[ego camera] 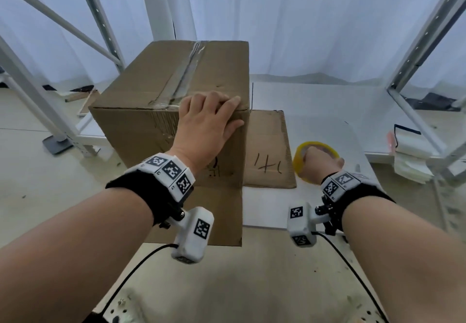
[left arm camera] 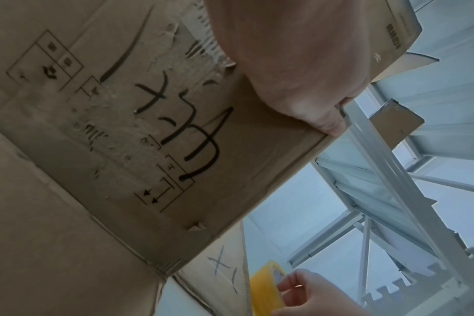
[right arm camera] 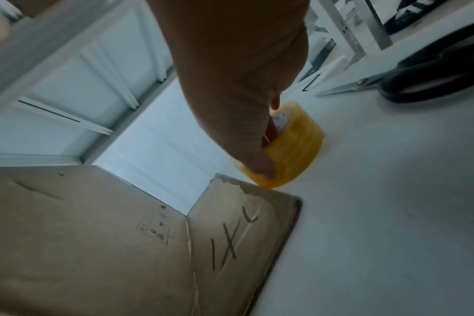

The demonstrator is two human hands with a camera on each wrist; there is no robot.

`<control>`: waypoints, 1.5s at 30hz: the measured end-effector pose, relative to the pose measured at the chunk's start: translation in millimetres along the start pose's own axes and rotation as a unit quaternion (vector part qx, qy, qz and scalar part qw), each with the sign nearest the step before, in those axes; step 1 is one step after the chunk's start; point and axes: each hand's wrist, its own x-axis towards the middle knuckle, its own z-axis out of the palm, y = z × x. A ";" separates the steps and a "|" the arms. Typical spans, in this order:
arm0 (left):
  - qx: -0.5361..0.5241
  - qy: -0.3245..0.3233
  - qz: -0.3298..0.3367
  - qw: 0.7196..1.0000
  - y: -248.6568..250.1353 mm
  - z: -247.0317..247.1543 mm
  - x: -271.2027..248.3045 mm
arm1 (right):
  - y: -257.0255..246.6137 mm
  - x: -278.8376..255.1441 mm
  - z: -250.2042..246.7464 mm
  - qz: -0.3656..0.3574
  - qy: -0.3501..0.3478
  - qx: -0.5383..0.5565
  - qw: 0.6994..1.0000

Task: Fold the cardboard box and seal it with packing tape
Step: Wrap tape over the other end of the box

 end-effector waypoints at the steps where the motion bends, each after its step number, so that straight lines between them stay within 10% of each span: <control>1: 0.002 -0.002 0.002 1.000 -0.5 -0.8 0.1 | 0.4 1.0 2.3 0.009 0.010 0.016 1.000; 6: 0.005 -0.025 -0.011 1.000 3.2 -6.8 1.4 | 6.0 -1.1 -12.8 -0.012 0.102 0.112 0.988; 11: 0.007 -0.063 0.000 0.998 18.1 -22.5 12.0 | 7.3 -24.4 -61.6 -0.029 0.115 0.466 0.877; 20: -0.073 -0.052 -0.020 0.996 66.2 -14.6 55.8 | 14.3 -71.6 -90.5 -0.046 0.128 0.590 0.796; 28: -0.157 -0.138 -0.002 0.978 27.5 -41.7 36.0 | -34.1 -91.4 -92.3 -0.147 0.158 0.462 0.860; 36: 0.052 -0.151 -0.289 0.944 -95.4 -64.2 -20.9 | -86.3 -84.4 -89.2 -0.133 0.220 0.201 0.945; 41: -0.220 -0.167 -0.398 0.875 -107.6 -76.8 -48.2 | -94.2 -81.0 -79.3 -0.110 0.195 0.137 0.965; 45: -0.210 -0.137 -0.389 0.886 -86.1 -77.3 -48.4 | -86.9 -70.9 -74.4 -0.125 0.197 0.149 0.961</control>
